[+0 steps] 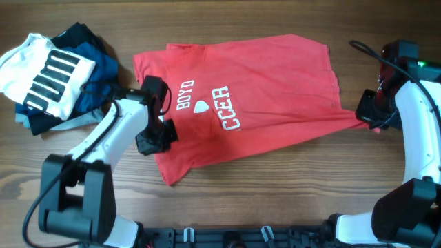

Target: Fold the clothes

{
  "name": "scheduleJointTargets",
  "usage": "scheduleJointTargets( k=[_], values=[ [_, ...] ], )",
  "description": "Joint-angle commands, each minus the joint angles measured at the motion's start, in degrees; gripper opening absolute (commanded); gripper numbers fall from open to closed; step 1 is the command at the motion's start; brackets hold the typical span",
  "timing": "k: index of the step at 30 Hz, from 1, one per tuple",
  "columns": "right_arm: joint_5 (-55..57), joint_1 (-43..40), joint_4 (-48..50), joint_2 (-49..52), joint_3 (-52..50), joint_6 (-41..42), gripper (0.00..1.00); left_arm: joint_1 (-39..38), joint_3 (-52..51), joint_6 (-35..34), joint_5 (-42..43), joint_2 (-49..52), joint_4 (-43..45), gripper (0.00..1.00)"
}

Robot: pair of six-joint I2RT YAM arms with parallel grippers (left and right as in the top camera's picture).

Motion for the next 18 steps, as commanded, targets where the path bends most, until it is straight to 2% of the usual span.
scheduleJointTargets(
  k=[1,7,12,18],
  values=[
    [1.81,-0.28,0.13,-0.33,-0.22,0.92,0.04,0.04,7.93,2.03,0.02,-7.28,-2.29,0.04],
    [1.75,-0.28,0.2,-0.33,-0.22,0.92,0.04,2.62,10.78,2.08,0.02,-15.23,-2.25,0.04],
    [-3.13,-0.28,1.51,-1.16,0.07,0.31,0.04,7.52,12.92,5.95,0.09,-20.63,-1.22,0.04],
    [-8.66,-0.28,2.49,-6.25,5.9,-1.01,0.04,14.8,26.29,6.95,0.57,-26.05,-1.38,0.04]
  ],
)
